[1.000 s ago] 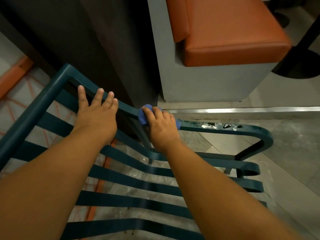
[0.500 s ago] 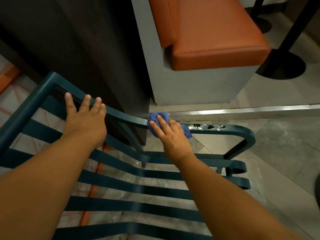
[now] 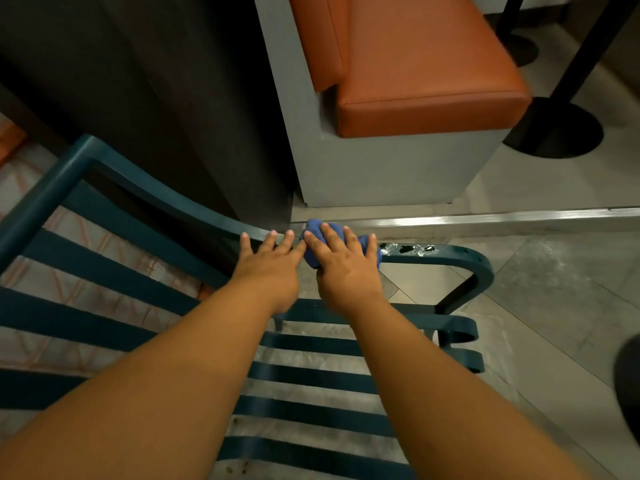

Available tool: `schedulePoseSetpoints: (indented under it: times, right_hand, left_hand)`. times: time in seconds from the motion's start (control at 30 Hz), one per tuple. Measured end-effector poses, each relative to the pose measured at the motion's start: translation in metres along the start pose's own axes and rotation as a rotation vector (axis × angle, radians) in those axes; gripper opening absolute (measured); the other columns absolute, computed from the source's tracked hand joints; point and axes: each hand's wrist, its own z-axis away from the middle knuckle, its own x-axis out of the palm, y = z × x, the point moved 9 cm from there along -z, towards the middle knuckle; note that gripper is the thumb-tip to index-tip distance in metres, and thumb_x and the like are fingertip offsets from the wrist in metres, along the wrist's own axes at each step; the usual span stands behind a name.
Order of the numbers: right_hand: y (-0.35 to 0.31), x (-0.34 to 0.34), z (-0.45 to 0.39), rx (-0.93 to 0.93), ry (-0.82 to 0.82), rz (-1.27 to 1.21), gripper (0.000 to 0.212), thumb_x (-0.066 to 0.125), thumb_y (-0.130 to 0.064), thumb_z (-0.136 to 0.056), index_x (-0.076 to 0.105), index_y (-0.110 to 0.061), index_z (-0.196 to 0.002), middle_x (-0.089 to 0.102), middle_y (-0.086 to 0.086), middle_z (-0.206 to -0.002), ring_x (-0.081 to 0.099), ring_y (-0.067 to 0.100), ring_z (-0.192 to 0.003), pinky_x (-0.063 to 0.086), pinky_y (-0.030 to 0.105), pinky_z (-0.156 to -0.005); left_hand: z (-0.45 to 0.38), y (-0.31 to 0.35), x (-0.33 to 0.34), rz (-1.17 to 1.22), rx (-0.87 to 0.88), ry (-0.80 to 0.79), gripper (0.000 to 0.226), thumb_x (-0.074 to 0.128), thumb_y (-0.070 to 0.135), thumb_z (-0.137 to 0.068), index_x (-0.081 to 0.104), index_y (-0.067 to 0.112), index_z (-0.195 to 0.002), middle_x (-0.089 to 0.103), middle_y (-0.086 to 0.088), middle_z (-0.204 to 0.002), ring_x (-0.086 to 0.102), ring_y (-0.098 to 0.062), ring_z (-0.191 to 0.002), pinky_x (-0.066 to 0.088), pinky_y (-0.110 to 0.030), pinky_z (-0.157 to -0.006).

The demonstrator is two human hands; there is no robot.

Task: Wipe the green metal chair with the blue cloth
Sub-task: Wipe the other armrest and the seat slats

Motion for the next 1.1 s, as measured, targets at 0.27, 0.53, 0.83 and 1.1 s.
schedulePoseSetpoints:
  times: [0.27,0.53,0.83,1.1]
  right_hand:
    - [0.022,-0.016,-0.006,0.159,-0.034,-0.083,0.062,0.043,-0.025,-0.096,0.017,-0.026,-0.152,0.013,0.007,-0.161,0.003,0.032,-0.148,-0.004,0.052,-0.119]
    - [0.062,-0.027,0.032,0.037,-0.014,-0.08,0.057,0.04,-0.027,-0.1,0.018,-0.036,-0.151,0.007,-0.003,-0.162,-0.003,0.022,-0.149,-0.009,0.044,-0.12]
    - [0.038,-0.018,0.028,-0.018,-0.042,-0.1,0.065,0.045,-0.02,-0.098,0.012,-0.039,-0.152,0.0,-0.004,-0.163,-0.012,0.024,-0.148,-0.01,0.048,-0.119]
    - [0.084,-0.035,0.017,0.293,-0.002,-0.09,0.058,0.045,-0.023,-0.094,0.028,-0.03,-0.149,0.018,0.004,-0.16,0.007,0.03,-0.148,-0.005,0.049,-0.118]
  left_hand:
    - [-0.011,0.009,0.002,-0.056,-0.097,-0.032,0.09,0.053,0.011,-0.089,-0.009,0.035,-0.15,-0.011,0.0,-0.16,-0.007,-0.029,-0.147,-0.006,-0.061,-0.113]
    - [-0.016,0.009,0.01,-0.029,-0.109,-0.055,0.097,0.061,0.017,-0.087,-0.012,0.034,-0.149,-0.015,-0.002,-0.16,-0.009,-0.033,-0.146,-0.006,-0.061,-0.111]
    - [-0.017,0.013,0.009,-0.048,-0.113,-0.058,0.099,0.062,0.016,-0.086,-0.012,0.035,-0.149,-0.013,-0.004,-0.16,-0.007,-0.034,-0.146,-0.006,-0.061,-0.111]
    - [-0.015,0.013,0.011,-0.056,-0.103,-0.059,0.102,0.062,0.011,-0.086,-0.015,0.033,-0.149,-0.016,-0.005,-0.159,-0.008,-0.035,-0.145,-0.007,-0.058,-0.113]
